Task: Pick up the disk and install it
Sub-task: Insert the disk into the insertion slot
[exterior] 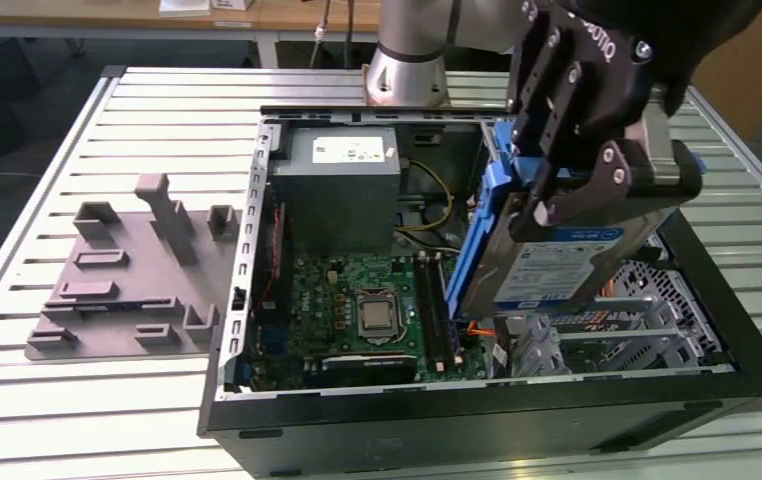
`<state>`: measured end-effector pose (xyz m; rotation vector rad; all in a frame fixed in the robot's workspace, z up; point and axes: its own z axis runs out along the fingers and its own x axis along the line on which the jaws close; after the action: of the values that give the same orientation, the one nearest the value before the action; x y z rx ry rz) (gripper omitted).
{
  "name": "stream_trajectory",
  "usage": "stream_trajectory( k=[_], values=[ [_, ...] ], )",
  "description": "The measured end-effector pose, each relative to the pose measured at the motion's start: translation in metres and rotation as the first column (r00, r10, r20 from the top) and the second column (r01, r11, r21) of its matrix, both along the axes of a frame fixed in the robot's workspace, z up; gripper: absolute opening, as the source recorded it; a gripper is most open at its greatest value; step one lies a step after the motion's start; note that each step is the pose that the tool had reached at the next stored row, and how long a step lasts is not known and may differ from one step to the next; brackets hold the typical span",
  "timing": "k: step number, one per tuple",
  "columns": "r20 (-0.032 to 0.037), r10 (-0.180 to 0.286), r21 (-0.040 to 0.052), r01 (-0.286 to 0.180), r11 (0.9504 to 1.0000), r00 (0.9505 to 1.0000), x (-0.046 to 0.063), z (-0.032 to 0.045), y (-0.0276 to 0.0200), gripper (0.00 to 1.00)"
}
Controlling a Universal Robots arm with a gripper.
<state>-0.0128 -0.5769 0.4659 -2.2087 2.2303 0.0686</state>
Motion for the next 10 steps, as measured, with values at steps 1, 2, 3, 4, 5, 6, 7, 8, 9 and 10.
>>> stream_trajectory(
  k=[1, 2, 3, 4, 5, 6, 7, 8, 9, 10],
  values=[
    [0.0000, 0.000, -0.0002, 0.000, 1.0000, 1.0000, 0.002, -0.0007, 0.0000, 0.36],
    [-0.0001, 0.000, -0.0002, 0.000, 1.0000, 1.0000, 0.004, -0.0015, -0.0001, 0.36],
    [0.0000, 0.000, -0.0002, 0.000, 1.0000, 1.0000, 0.005, -0.0022, -0.0003, 0.36],
    [0.0000, 0.000, -0.0002, 0.000, 1.0000, 1.0000, 0.006, -0.0029, -0.0004, 0.36],
    [0.0000, 0.000, -0.0002, 0.000, 1.0000, 1.0000, 0.008, -0.0034, -0.0004, 0.36],
    [-0.0001, 0.000, -0.0002, 0.000, 1.0000, 1.0000, 0.010, -0.0039, -0.0004, 0.36],
    [-0.0002, 0.000, -0.0001, 0.000, 1.0000, 1.0000, 0.013, -0.0044, -0.0004, 0.36],
    [-0.0003, 0.000, -0.0001, 0.000, 1.0000, 1.0000, 0.015, -0.0049, -0.0005, 0.36],
    [-0.0003, 0.000, -0.0001, 0.000, 1.0000, 1.0000, 0.017, -0.0055, -0.0005, 0.36],
    [-0.0003, 0.000, -0.0002, 0.000, 1.0000, 1.0000, 0.018, -0.0061, -0.0005, 0.36]
  ],
)
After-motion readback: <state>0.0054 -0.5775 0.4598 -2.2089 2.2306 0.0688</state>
